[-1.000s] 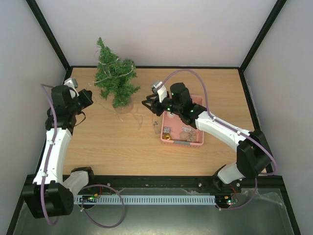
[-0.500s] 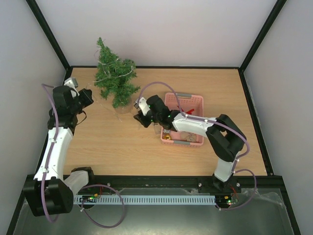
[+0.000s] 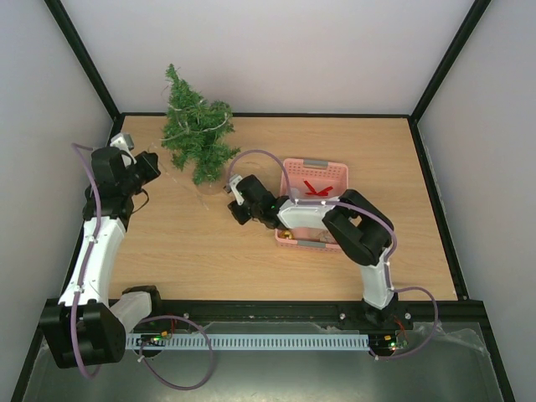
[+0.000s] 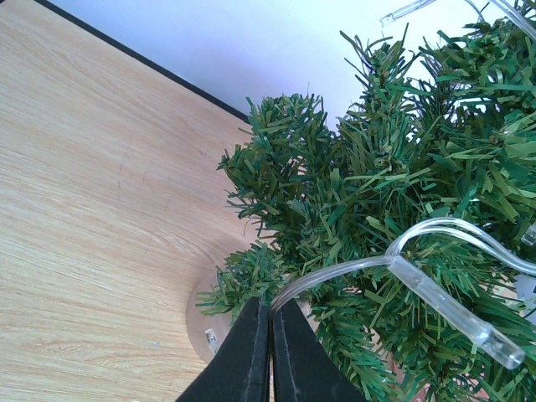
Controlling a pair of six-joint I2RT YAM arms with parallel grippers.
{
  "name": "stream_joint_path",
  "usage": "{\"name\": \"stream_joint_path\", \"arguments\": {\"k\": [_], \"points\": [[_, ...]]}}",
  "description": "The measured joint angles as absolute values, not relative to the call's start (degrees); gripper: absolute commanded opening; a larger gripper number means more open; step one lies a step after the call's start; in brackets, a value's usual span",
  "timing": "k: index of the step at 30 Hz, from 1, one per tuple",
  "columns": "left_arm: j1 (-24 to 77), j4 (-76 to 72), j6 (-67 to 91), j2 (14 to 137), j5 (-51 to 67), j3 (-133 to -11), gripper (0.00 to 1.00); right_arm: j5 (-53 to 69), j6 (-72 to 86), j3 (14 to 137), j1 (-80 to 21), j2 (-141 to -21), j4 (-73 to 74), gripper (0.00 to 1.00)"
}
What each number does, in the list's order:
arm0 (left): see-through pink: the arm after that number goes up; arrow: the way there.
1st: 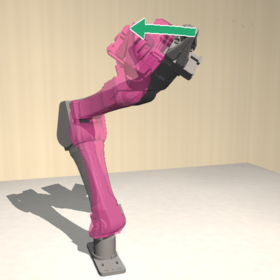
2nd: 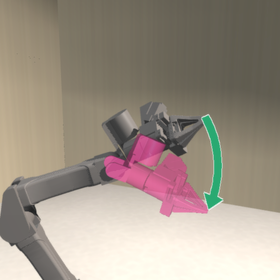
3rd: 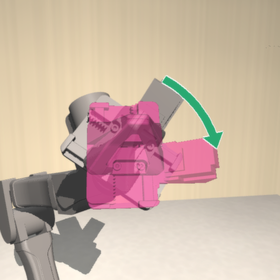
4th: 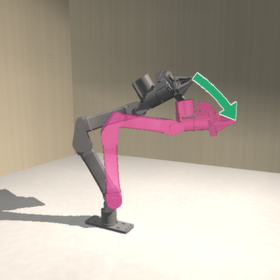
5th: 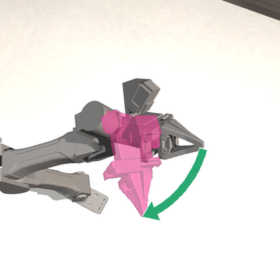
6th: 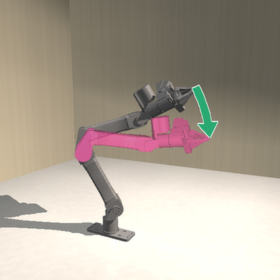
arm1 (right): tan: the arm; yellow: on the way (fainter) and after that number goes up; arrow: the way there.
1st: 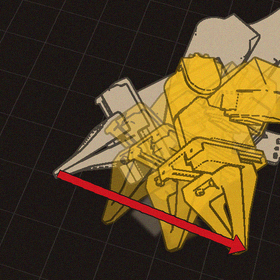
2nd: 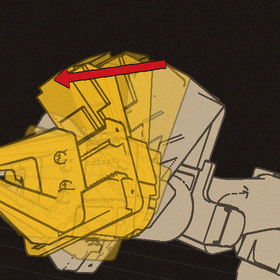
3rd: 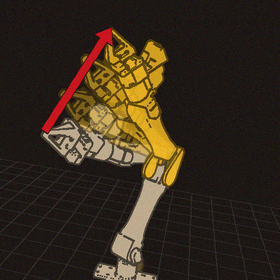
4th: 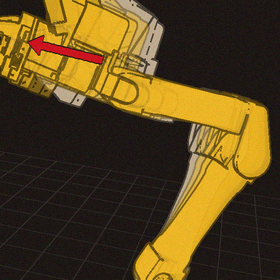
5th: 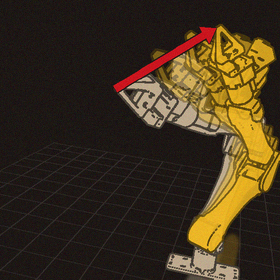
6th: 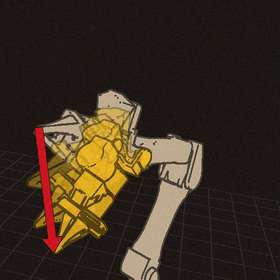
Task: Decorate the small christmas tree
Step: Wrap the decoration item around the Christmas tree.
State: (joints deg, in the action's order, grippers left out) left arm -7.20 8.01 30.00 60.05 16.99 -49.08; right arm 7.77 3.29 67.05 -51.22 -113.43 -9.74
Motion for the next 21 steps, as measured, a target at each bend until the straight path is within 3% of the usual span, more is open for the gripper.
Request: {"name": "stream_joint_path", "arguments": {"k": [7,15,17,21], "points": [[-7.2,8.03,30.0,60.05,16.91,-49.08,0.03,7.31,2.66,70.0,-51.09,-117.67,-9.67,0.27],[-7.2,8.05,30.68,60.03,16.95,-48.56,0.02,8.03,1.96,70.0,-51.09,-117.93,-9.3,0.02],[-7.2,8.01,30.79,60.03,16.93,-48.56,0.02,8.14,1.78,69.97,-51.09,-117.91,-9.28,0.03],[-7.2,8.03,30.96,59.9,16.86,-48.56,0.03,7.99,1.5,69.97,-51.09,-117.91,-9.08,0.17]]}}
